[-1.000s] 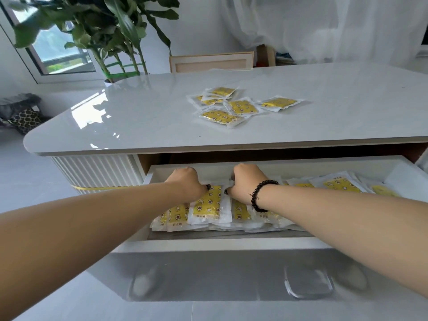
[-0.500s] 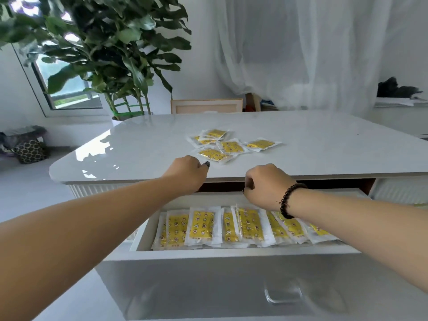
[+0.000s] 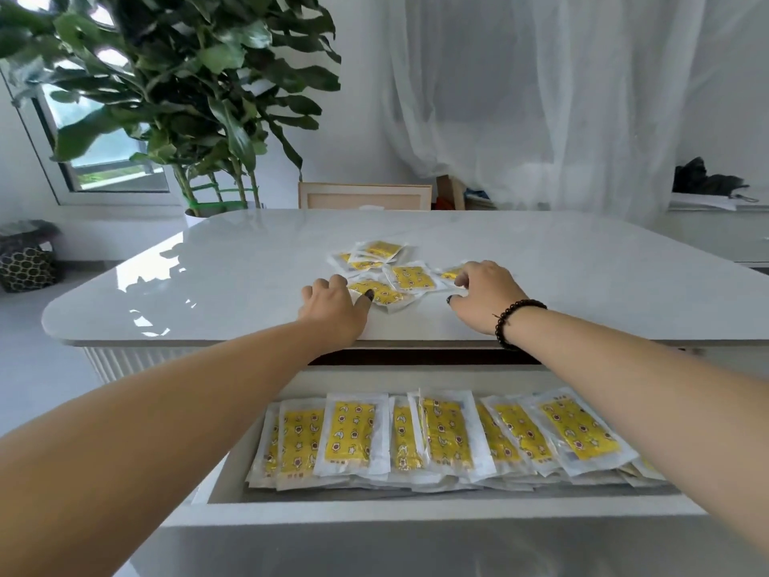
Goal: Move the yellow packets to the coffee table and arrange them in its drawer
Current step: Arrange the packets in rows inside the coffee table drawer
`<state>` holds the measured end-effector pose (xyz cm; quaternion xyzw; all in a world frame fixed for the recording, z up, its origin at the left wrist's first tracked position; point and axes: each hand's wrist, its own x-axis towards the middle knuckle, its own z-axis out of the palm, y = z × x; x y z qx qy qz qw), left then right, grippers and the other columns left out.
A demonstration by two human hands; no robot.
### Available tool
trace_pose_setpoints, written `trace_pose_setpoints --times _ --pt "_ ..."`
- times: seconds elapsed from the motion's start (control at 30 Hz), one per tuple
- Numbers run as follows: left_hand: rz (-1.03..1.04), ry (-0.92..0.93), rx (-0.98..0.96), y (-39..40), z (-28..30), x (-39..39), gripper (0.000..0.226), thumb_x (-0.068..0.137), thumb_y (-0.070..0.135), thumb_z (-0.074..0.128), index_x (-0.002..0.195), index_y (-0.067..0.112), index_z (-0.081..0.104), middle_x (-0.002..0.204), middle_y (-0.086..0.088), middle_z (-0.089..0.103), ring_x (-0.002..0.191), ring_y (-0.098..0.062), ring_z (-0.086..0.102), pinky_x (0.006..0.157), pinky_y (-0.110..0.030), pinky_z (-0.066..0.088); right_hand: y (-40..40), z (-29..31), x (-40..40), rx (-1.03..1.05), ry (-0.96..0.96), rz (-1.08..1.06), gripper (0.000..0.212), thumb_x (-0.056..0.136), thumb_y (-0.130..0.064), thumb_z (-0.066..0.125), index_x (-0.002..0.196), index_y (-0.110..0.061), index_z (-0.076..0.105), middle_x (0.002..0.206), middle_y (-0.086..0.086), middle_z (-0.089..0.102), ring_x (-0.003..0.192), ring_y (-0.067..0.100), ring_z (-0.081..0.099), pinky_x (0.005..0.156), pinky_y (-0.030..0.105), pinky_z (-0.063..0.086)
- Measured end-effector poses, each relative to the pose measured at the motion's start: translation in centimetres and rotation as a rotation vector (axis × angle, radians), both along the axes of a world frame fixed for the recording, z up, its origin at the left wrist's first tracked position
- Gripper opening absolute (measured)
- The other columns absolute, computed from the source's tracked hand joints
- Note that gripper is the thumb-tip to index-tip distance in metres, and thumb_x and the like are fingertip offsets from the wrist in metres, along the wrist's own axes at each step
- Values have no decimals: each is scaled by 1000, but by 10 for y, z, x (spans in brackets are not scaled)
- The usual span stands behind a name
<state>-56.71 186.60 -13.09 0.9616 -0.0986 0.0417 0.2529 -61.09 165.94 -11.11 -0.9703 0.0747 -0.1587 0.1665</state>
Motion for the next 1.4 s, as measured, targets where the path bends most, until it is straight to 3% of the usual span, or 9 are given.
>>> trace_pose_setpoints --times 0.3,0.47,0.6,0.7,0.87,0.97,1.03,1.23,1.4 --pt "164 -33 111 -25 -7 40 104 71 83 48 143 11 25 143 -4 38 135 -25 32 105 -41 29 -9 -21 59 124 -216 -84 44 89 -30 59 130 -19 47 136 7 41 130 24 34 96 36 39" --pt "99 -19 -173 -24 -8 61 98 70 52 74 144 16 21 117 5 58 120 -22 51 100 -38 40 -4 -30 79 28 -116 18 56 88 -46 55 140 -28 41 147 -1 38 138 21 27 107 37 31" --pt "70 -4 -404 -18 -12 64 94 79 21 73 152 20 13 89 16 59 96 -14 58 77 -27 45 4 -29 75 -90 48 147 65 88 -57 50 145 -30 34 151 -1 36 138 22 33 108 39 34" --pt "60 -10 -432 -16 -11 62 85 82 13 65 151 21 17 107 9 60 106 -19 59 76 -28 46 5 -31 71 -71 51 141 70 84 -64 52 143 -29 38 148 -3 41 134 21 38 105 39 38" --pt "123 8 -224 -26 -4 53 68 83 41 63 140 13 38 133 -5 50 120 -26 51 88 -31 40 7 -30 60 3 -57 130 52 83 -44 61 130 -23 54 127 -2 56 118 19 52 97 37 46" --pt "136 61 -38 -30 0 53 79 67 70 64 122 13 56 108 -3 59 102 -23 58 77 -30 45 10 -28 56 26 -103 128 47 79 -25 62 126 -20 58 116 -1 58 110 18 56 94 34 47" --pt "126 133 -30 -30 6 54 70 65 67 68 109 14 60 88 1 58 84 -19 57 67 -28 43 11 -29 57 40 -114 103 47 79 -19 61 125 -19 58 118 -1 55 110 18 54 94 33 47" --pt "55 216 -248 -16 8 56 38 77 40 76 97 16 55 93 -1 56 82 -19 53 68 -27 42 5 -36 65 -2 -158 71 32 84 -3 53 109 -15 67 111 4 56 112 24 47 88 33 46" --pt "37 69 -656 -1 -2 54 19 90 22 60 106 18 51 88 3 60 73 -11 57 59 -25 43 10 -35 67 135 -576 135 24 72 4 72 82 -18 76 100 7 60 104 32 49 81 42 40"
